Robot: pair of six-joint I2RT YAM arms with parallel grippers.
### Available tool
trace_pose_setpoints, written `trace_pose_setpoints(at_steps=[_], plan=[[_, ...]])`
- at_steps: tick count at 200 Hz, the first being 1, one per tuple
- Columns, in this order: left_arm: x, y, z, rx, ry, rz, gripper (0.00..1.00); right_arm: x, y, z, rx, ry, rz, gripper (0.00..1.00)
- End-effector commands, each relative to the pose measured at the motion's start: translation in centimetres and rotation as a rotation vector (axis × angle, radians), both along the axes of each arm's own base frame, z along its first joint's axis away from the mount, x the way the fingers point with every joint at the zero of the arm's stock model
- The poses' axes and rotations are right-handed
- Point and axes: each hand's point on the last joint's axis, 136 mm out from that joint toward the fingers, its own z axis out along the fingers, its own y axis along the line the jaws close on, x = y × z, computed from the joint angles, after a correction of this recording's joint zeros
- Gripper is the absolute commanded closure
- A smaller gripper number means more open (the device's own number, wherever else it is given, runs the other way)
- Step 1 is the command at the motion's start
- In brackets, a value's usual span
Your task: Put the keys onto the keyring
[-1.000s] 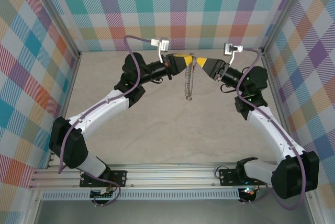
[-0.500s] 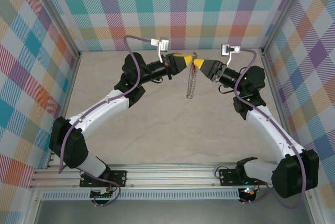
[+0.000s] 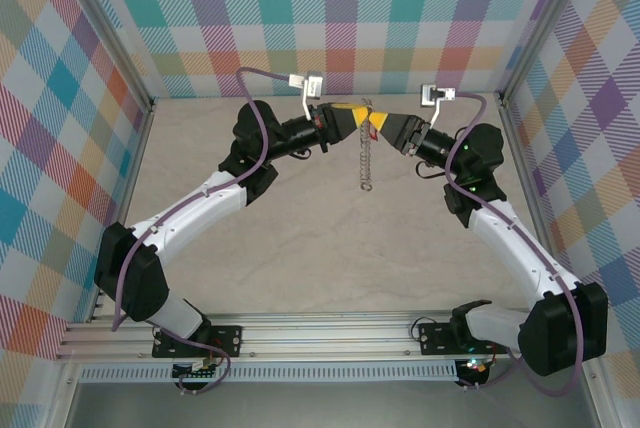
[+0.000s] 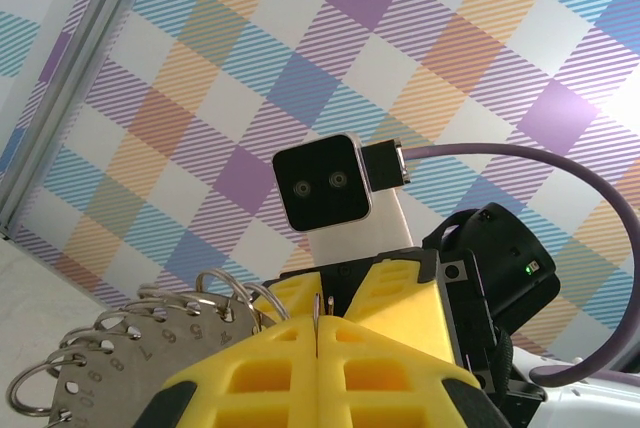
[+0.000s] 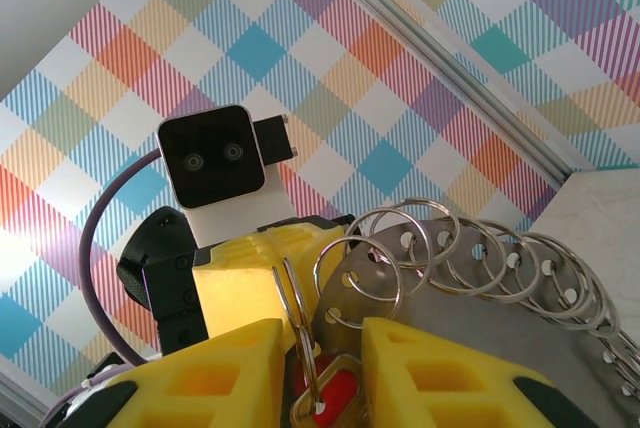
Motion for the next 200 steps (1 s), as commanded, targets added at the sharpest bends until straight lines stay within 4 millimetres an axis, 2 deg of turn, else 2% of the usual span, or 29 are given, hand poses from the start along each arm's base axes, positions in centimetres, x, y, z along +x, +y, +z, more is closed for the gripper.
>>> trace_pose_setpoints(at_steps=[1,32,82,119,133,164,200], plan=[[-0.4,0.3,1.3,-0.042,-0.052,-0.015,1.0,-0.3,0.0,2.0,0.009,-0.075,-0.009,0.73],[-0.5,0.2,1.3,-0.044,-0.053,-0.019,1.0,-0.2,0.0,2.1,0.009,-0.076,-0.01,0.78],[-0.5,0.2,1.3,-0.044,-0.051,-0.019,1.0,-0.4,0.2,2.1,0.005,-0.08,0.002,1.0],[0.0,0.2,0.9,-0.024,-0.031,0.002,1.0,-0.4,0.1,1.7,-0.023,-0.083,-0.008,1.0],[0.2,0.5,0.7,-0.007,-0.024,0.032,1.0,-0.2,0.4,0.9,-0.055,-0.059,0.002,1.0],[0.9,1.9,0.7,0.041,-0.034,0.097,0.76,0.0,0.7,0.0,-0.111,-0.057,0.04,1.0],[1.7,4.2,1.2,0.096,-0.057,0.148,0.62,0.0,1.2,-0.7,-0.188,-0.075,0.105,1.0]])
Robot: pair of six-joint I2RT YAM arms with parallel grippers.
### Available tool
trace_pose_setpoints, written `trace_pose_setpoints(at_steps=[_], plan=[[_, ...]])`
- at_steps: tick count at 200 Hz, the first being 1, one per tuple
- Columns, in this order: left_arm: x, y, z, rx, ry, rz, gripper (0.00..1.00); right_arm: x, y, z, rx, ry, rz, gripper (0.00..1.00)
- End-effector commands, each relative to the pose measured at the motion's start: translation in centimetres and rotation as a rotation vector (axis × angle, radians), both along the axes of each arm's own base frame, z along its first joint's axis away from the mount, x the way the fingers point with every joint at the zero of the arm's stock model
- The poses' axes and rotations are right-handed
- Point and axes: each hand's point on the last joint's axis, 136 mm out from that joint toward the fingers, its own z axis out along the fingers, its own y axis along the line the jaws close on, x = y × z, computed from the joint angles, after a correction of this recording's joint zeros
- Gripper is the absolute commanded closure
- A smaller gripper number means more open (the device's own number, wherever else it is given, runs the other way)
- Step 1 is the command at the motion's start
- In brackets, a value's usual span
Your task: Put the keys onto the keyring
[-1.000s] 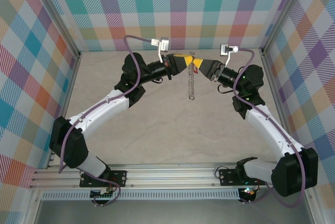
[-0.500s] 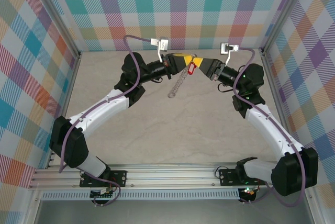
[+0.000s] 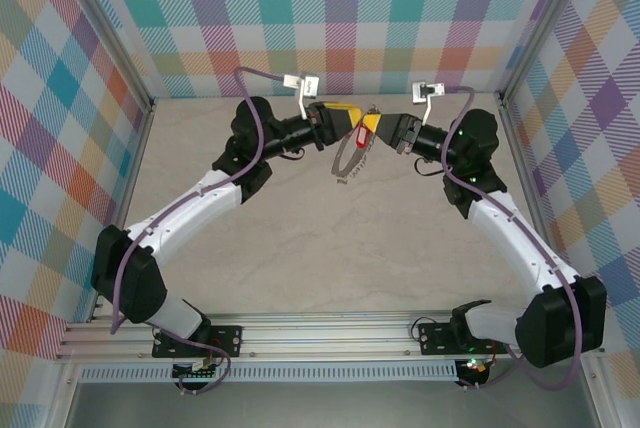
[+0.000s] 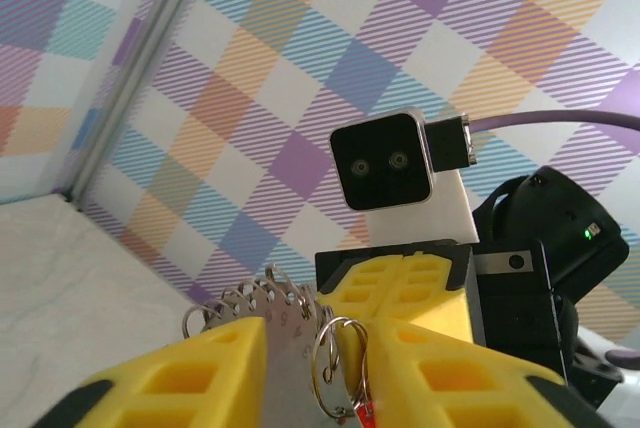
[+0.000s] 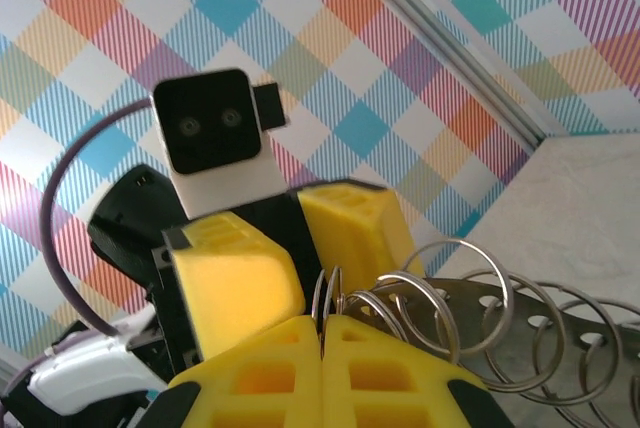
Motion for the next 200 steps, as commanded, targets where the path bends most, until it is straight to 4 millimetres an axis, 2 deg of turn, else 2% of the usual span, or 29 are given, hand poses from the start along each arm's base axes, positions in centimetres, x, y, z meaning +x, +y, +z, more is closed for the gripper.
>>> trace_pose_setpoints(at_steps=[1,34,100,149,168,200], plan=[[-0.4,2.6,3.0,0.014,-0.088,0.048,0.62,-0.8,0.3,0.8,-0.061,-0.077,0.067,1.0],[0.5,3.9,2.8,0.081,-0.09,0.036,0.54,-0.1,0.0,-0.1,-0.095,-0.068,0.085,1.0],[1.9,2.8,0.4,0.207,-0.035,-0.126,0.48,1.4,0.1,-1.8,-0.126,-0.05,0.2,1.0],[2.7,2.3,-1.5,0.281,0.006,-0.243,0.62,3.1,0.5,-3.2,-0.123,-0.006,0.261,1.0],[3.0,2.3,-2.4,0.299,0.039,-0.27,0.65,3.4,0.5,-3.3,-0.116,0.0,0.268,1.0],[3.1,1.9,-2.8,0.296,0.056,-0.306,0.68,3.5,0.5,-3.4,-0.111,0.002,0.27,1.0]])
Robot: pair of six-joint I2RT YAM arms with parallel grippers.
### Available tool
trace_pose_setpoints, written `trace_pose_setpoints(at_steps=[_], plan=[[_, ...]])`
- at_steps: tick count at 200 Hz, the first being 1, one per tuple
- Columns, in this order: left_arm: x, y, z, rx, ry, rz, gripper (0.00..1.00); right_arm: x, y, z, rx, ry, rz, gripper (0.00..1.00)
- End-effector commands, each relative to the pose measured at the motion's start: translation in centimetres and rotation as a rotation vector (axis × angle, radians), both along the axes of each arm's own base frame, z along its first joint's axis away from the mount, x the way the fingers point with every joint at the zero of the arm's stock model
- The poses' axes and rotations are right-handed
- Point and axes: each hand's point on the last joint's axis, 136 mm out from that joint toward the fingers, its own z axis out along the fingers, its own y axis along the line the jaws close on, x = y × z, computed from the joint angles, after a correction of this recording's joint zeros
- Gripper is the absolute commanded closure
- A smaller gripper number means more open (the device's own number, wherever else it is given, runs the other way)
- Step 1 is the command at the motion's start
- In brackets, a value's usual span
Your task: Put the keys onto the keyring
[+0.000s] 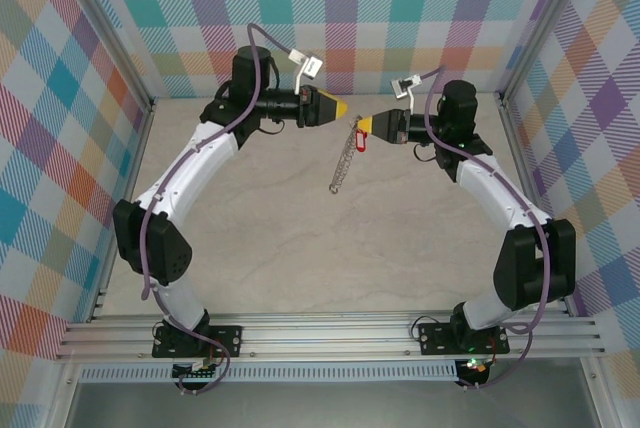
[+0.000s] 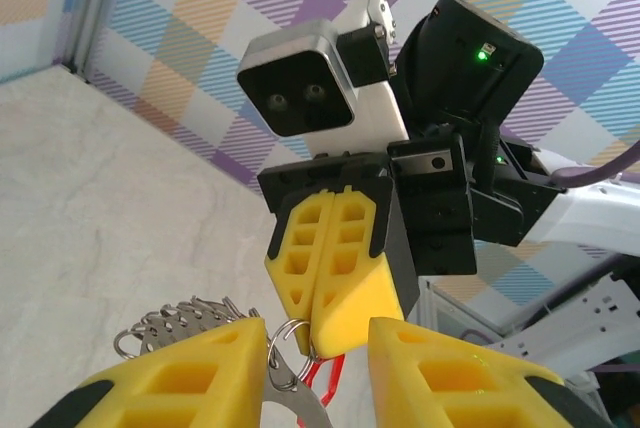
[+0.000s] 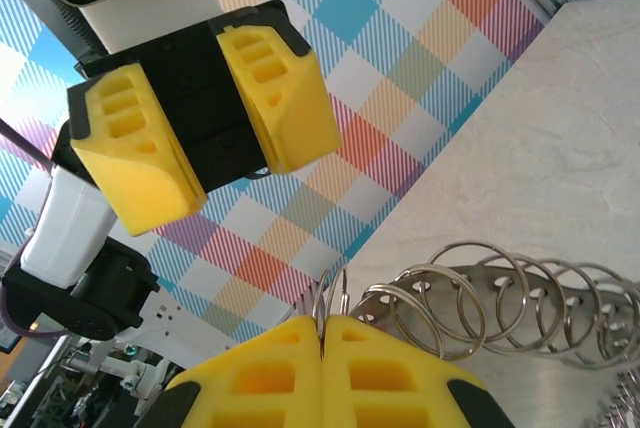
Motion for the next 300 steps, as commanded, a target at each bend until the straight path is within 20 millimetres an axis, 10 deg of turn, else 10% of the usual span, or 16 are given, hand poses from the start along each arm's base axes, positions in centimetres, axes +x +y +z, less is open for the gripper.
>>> trace_pose_setpoints(at_steps=[1,300], plan=[[-0.6,0.3,0.5,-0.004,-0.002,-0.058,0.69,-0.7,-0.1,2.5,0.028,-0.097,0.04,1.0],[-1.6,-2.7,-1.1,-0.007,0.073,-0.193,0.76,-0.1,0.1,2.1,0.043,-0.088,0.04,1.0]])
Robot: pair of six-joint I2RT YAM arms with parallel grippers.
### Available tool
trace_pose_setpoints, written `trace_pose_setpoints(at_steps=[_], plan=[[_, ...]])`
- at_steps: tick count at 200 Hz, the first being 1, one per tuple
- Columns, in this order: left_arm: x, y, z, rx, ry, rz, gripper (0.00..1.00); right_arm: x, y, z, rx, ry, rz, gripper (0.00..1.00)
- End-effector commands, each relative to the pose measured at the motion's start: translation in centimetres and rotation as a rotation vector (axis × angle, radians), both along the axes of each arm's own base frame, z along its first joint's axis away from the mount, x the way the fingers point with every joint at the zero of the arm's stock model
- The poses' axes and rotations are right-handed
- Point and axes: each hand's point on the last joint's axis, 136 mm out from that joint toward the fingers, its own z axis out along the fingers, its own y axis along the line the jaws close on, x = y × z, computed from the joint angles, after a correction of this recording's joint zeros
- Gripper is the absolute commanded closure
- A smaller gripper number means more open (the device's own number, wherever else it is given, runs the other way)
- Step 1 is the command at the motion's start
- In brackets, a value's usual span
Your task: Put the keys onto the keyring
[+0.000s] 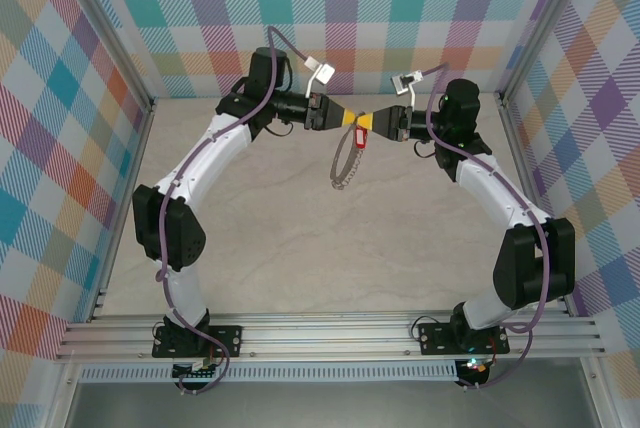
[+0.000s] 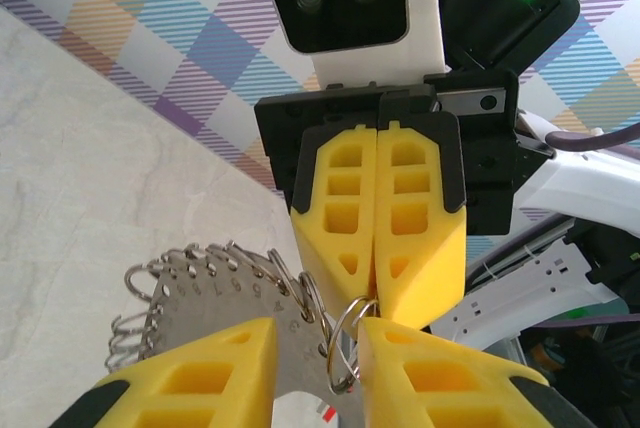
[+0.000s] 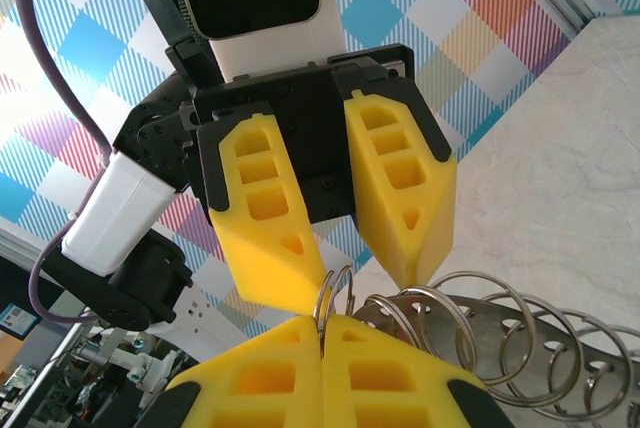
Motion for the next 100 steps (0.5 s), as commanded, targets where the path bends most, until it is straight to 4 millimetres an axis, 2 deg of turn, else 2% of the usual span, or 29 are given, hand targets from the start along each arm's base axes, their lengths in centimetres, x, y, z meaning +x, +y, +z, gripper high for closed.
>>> trace_pose_setpoints(at_steps=[1,43,63,100], plan=[[-1.1,-0.6,1.4,-0.024,-0.038,-0.048,0.76,0.1,0.0,0.9,0.012,-0.055,0.017,1.0],[-1.3,-0.9,1.6,-0.027,-0.045,-0.057,0.88,0.1,0.0,0.6,0.011,-0.049,0.016,1.0],[-1.5,-1.1,1.6,-0.029,-0.045,-0.064,1.0,0.1,-0.1,0.6,0.01,-0.049,0.013,1.0],[-2.1,-1.6,2.0,-0.032,-0.057,-0.073,1.0,0.2,-0.1,0.5,0.009,-0.041,0.006,1.0]])
